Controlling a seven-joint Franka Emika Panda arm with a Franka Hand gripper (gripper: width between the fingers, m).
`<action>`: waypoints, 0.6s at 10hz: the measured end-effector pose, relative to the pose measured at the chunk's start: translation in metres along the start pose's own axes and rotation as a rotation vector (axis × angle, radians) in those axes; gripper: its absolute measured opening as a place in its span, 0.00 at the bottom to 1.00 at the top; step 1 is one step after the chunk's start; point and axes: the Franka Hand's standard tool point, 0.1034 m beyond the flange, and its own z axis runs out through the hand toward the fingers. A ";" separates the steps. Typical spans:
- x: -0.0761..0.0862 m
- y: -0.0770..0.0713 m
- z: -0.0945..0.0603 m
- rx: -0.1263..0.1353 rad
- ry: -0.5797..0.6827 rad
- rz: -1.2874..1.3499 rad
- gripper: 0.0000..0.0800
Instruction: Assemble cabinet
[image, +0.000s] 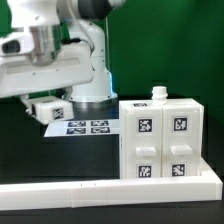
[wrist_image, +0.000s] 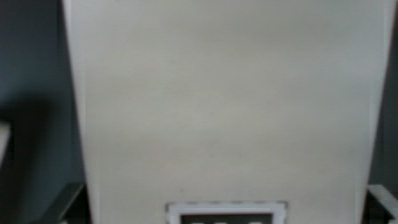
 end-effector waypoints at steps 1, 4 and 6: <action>0.018 -0.009 -0.012 0.013 -0.006 0.043 0.68; 0.073 -0.044 -0.041 0.015 0.011 0.166 0.68; 0.097 -0.059 -0.052 0.008 0.008 0.204 0.68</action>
Offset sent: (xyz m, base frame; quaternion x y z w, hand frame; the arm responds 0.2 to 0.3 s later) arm 0.0474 0.0622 0.0394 -0.0195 -0.0185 0.0993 0.9947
